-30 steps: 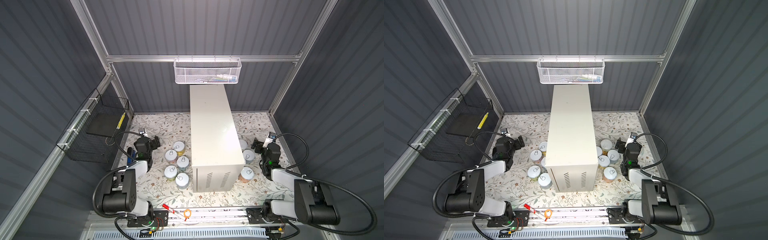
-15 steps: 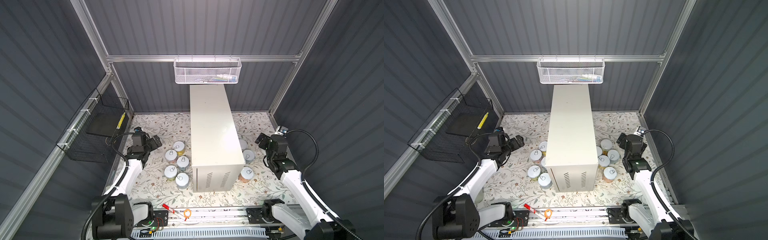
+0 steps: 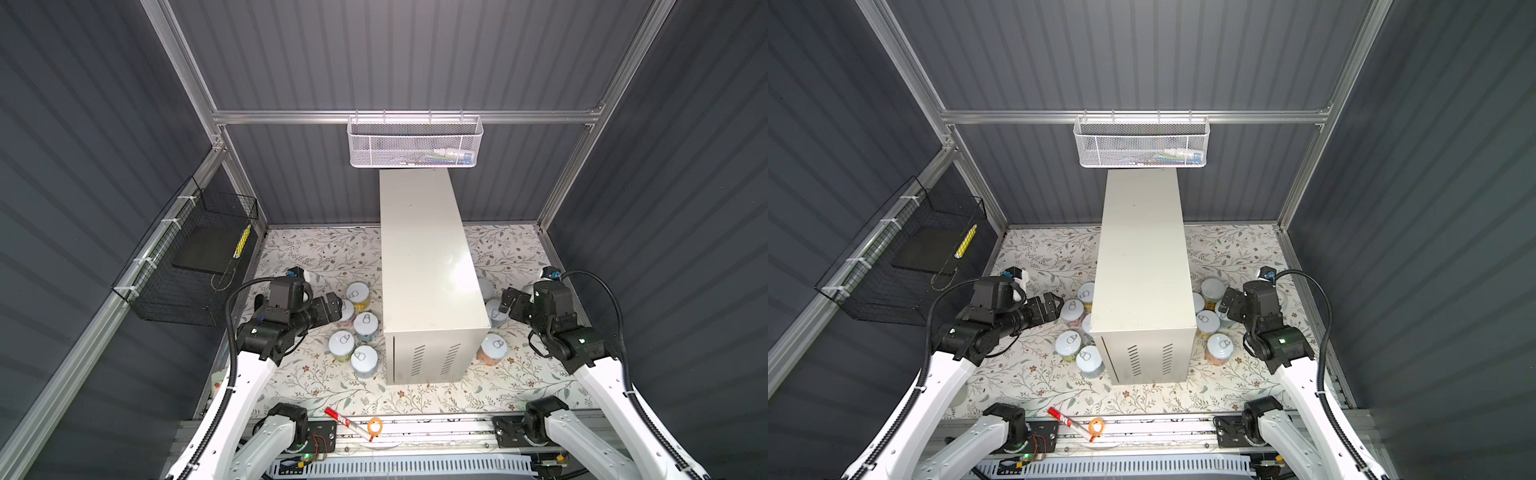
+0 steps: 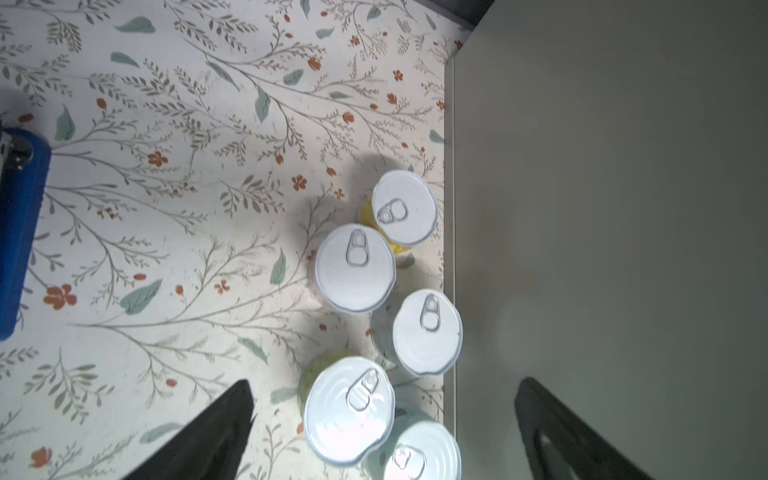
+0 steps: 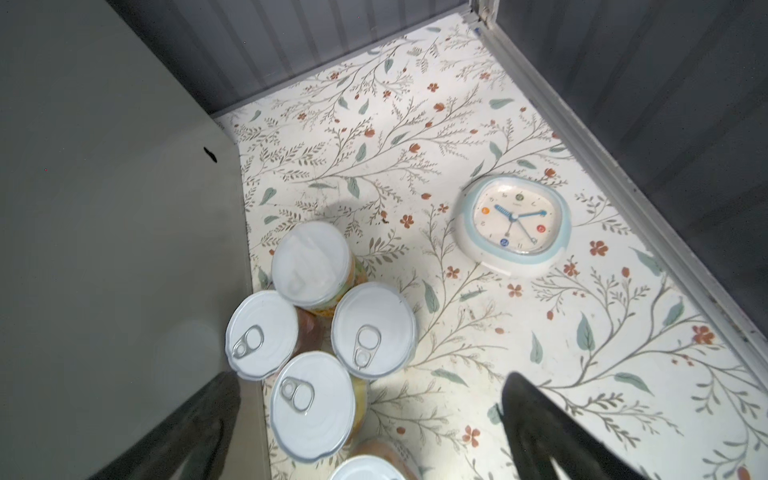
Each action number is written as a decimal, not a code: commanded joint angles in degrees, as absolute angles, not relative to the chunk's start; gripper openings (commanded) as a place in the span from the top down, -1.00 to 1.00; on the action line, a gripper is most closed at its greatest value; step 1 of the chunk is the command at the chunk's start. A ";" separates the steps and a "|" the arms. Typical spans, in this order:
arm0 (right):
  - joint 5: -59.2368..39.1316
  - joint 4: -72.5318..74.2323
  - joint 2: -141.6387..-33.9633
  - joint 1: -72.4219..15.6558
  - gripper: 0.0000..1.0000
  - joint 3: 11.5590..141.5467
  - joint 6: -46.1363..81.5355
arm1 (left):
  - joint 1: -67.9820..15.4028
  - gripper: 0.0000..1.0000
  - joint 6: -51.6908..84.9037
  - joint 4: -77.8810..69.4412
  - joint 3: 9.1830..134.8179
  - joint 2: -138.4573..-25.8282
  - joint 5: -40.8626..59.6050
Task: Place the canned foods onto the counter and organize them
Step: 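Lower the left gripper over the green-labelled can and close on it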
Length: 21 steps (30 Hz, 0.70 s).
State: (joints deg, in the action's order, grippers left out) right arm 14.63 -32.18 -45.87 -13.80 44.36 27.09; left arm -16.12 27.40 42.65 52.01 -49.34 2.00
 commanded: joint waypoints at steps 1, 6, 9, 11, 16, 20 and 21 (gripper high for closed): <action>11.15 -36.72 -45.70 -14.94 -0.98 45.50 28.54 | -21.33 -0.99 32.98 49.20 49.64 -45.76 -2.23; 10.16 -36.37 -45.74 -16.49 -0.98 44.67 29.11 | -30.30 -0.98 39.82 49.99 46.68 -46.58 -8.23; 10.67 -36.28 -46.31 -16.78 -0.98 43.98 29.18 | -37.24 -0.96 44.88 48.15 43.98 -49.13 -14.14; 10.48 -35.87 -46.40 -16.85 -0.98 43.43 29.49 | -41.11 -0.96 46.95 47.81 44.11 -52.22 -18.19; 10.39 -35.48 -47.19 -16.87 -0.98 42.91 29.35 | -42.58 -0.96 47.78 45.48 43.29 -54.91 -22.82; 9.61 -34.36 -48.31 -16.88 -0.98 42.09 29.15 | -42.63 -0.96 48.37 44.44 41.90 -56.94 -25.54; 9.26 -33.69 -48.74 -16.86 -0.98 41.73 29.22 | -42.63 -0.96 47.95 43.04 41.34 -57.49 -25.66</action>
State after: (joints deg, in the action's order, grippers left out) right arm 10.28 -34.68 -48.03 -16.60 42.98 28.80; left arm -42.37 46.61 44.75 42.78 -56.34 -21.78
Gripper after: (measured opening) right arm 0.989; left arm 0.981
